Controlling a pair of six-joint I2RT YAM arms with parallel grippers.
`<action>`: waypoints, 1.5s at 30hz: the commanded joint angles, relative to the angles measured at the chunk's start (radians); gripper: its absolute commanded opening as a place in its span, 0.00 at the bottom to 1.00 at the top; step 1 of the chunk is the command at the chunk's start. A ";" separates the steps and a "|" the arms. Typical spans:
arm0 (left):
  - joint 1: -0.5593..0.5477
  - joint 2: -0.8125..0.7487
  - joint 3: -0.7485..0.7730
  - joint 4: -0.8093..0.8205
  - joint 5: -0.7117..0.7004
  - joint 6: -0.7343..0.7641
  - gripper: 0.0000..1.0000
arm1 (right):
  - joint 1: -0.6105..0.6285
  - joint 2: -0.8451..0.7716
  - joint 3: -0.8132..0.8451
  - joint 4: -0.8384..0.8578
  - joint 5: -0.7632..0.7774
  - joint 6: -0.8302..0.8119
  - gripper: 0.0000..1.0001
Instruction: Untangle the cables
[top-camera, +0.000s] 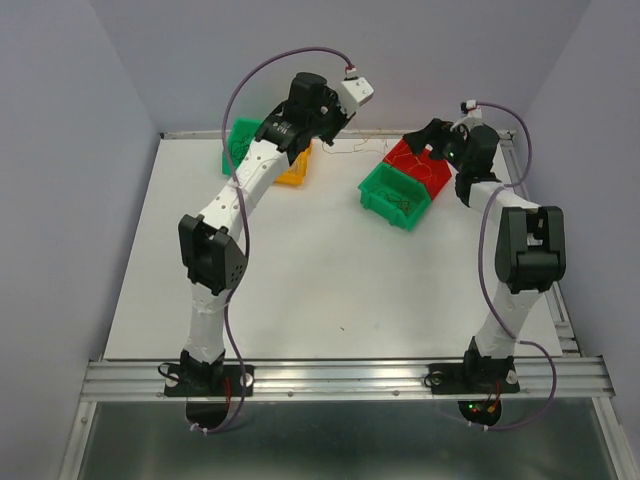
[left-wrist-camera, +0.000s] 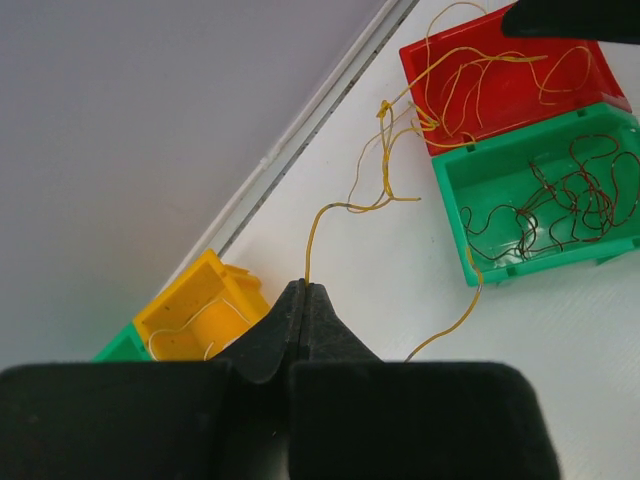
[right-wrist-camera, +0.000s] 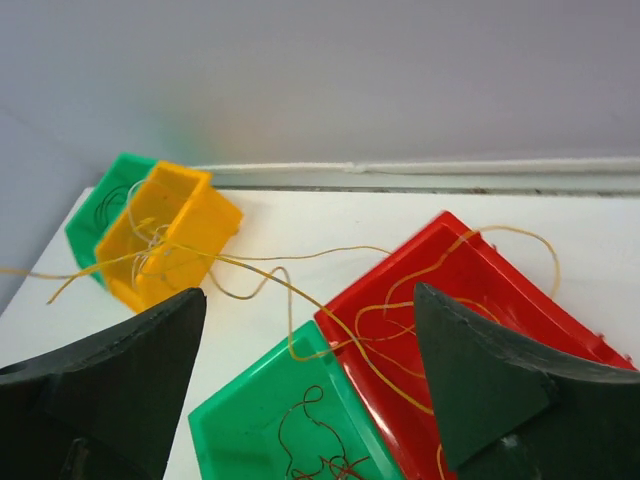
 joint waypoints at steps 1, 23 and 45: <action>-0.028 -0.016 0.060 0.035 -0.019 0.025 0.00 | 0.026 0.045 0.058 0.187 -0.280 -0.152 0.91; -0.087 -0.005 0.066 0.052 -0.081 0.047 0.00 | 0.129 0.100 0.242 -0.128 -0.352 -0.562 0.86; -0.096 0.024 0.069 0.101 -0.107 0.036 0.00 | 0.157 0.146 0.268 -0.104 -0.108 -0.499 0.01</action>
